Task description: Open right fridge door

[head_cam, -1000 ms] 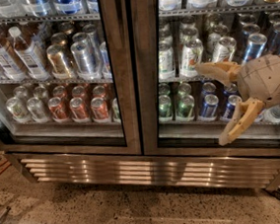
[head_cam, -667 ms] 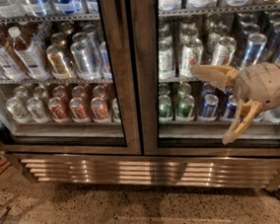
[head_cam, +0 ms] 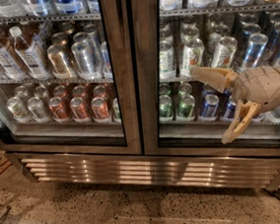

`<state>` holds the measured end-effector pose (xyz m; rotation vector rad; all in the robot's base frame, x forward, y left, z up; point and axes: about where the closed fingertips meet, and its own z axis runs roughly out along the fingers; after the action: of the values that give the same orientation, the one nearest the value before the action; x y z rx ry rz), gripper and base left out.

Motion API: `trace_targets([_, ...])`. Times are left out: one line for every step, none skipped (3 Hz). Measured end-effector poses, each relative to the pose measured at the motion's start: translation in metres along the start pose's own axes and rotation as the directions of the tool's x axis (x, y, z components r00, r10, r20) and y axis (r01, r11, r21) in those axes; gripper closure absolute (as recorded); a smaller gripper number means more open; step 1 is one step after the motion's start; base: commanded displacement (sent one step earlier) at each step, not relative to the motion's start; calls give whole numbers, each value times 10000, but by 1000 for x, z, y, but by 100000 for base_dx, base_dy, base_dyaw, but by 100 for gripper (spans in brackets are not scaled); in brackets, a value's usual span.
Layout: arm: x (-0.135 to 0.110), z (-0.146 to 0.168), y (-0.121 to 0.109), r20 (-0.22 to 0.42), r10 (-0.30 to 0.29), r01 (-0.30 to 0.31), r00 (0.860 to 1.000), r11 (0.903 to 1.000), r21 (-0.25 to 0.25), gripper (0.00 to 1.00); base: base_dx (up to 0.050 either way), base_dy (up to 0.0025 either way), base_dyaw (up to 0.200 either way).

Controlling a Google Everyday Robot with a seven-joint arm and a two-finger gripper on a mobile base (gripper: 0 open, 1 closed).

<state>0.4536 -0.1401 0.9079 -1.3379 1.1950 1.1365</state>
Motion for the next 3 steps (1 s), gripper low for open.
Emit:
trace_targets([-15,2,-3,185,-72,72,9998,10000,9,0,0,0,0])
trace_targets([-58,6,2,131,-684,684,9976,9977,23,0,0,0,0])
trace_targets([-97,12,11,-49,-1326,1326,9912,9912,-3,0,0,0,0])
